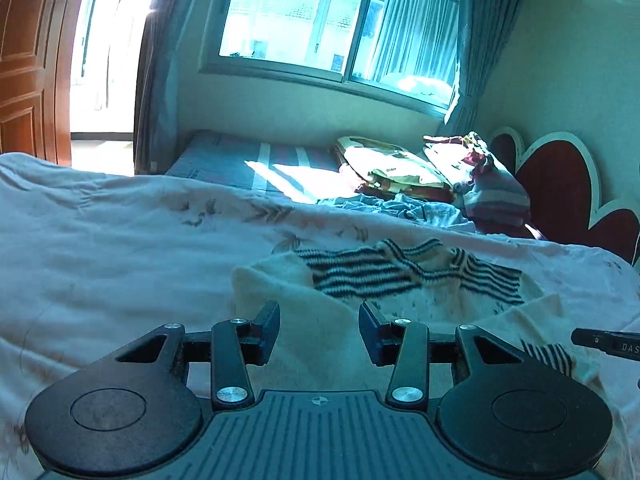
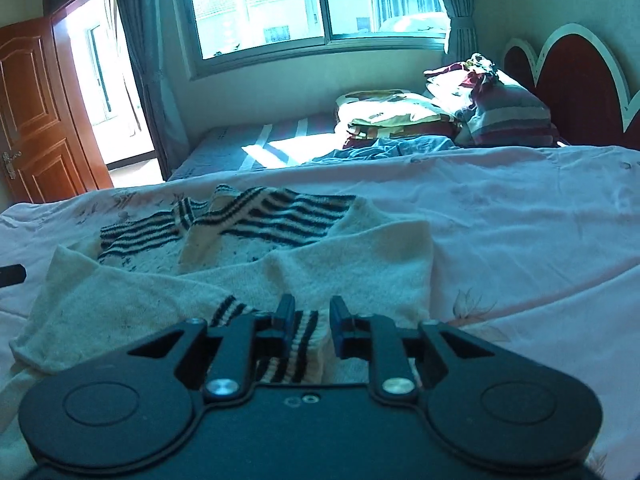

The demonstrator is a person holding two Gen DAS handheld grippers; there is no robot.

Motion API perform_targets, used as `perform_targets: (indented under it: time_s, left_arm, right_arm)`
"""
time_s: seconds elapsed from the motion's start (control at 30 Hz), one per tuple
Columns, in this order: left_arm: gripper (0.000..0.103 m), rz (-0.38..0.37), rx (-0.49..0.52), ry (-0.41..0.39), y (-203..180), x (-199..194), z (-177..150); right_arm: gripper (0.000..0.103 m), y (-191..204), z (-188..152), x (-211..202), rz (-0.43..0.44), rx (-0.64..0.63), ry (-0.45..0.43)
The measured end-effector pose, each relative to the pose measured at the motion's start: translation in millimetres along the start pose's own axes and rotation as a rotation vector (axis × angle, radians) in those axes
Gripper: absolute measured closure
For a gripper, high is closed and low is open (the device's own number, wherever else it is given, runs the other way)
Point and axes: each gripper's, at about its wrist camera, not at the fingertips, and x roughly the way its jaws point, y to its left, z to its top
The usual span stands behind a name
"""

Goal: Fold small clothes

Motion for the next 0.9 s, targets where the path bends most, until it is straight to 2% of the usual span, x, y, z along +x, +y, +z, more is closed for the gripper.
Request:
perform_targets:
  time_s: [0.1, 0.13, 0.17, 0.2, 0.27, 0.37, 0.43, 0.53, 0.6, 0.67, 0.7, 0.9]
  left_arm:
    - [0.059, 0.01, 0.03, 0.045, -0.5, 42.6, 6.9]
    - [0.059, 0.029, 0.033, 0.088, 0.3, 59.2, 3.2]
    - [0.059, 0.042, 0.034, 0.139, 2.4, 73.6, -4.0]
    - [0.059, 0.039, 0.053, 0.117, 2.9, 77.5, -11.9]
    - [0.058, 0.053, 0.093, 0.11, -4.6, 67.1, -13.5]
    - [0.058, 0.028, 0.072, 0.035, -8.2, 29.2, -18.6]
    - [0.058, 0.0, 0.057, 0.045, -19.3, 16.0, -28.1]
    - [0.057, -0.032, 0.144, 0.034, -64.2, 10.3, -46.4]
    - [0.055, -0.055, 0.205, 0.057, -94.4, 16.6, -52.9]
    - [0.04, -0.031, 0.243, 0.064, -111.5, 22.6, -56.8]
    - [0.039, -0.001, 0.259, 0.072, -117.1, 25.1, -58.7]
    - [0.039, 0.009, 0.251, 0.085, -110.0, 19.7, -66.6]
  right_arm:
    - [0.084, -13.7, -0.1, 26.6, -0.053, 0.016, 0.041]
    - [0.084, -20.1, -4.3, 39.0, -0.057, 0.022, 0.085]
    - [0.084, -22.8, -5.4, 39.8, -0.041, 0.025, 0.069]
    - [0.083, -23.5, -3.9, 39.5, -0.036, 0.019, 0.078]
    - [0.081, -22.5, 0.8, 26.5, -0.024, 0.022, 0.06]
    - [0.077, -14.2, -2.4, -5.2, 0.04, -0.019, -0.018]
    - [0.077, -1.6, -11.1, -9.2, 0.098, -0.041, 0.002]
    - [0.077, 30.9, -23.4, -5.4, 0.175, -0.076, 0.013]
    - [0.078, 58.0, -29.2, -2.7, 0.227, -0.125, 0.02]
    - [0.079, 74.9, -34.0, 1.9, 0.227, -0.173, 0.031]
    - [0.081, 76.9, -35.8, 5.0, 0.209, -0.177, 0.044]
    - [0.081, 52.9, -40.2, 2.2, 0.154, -0.16, 0.05]
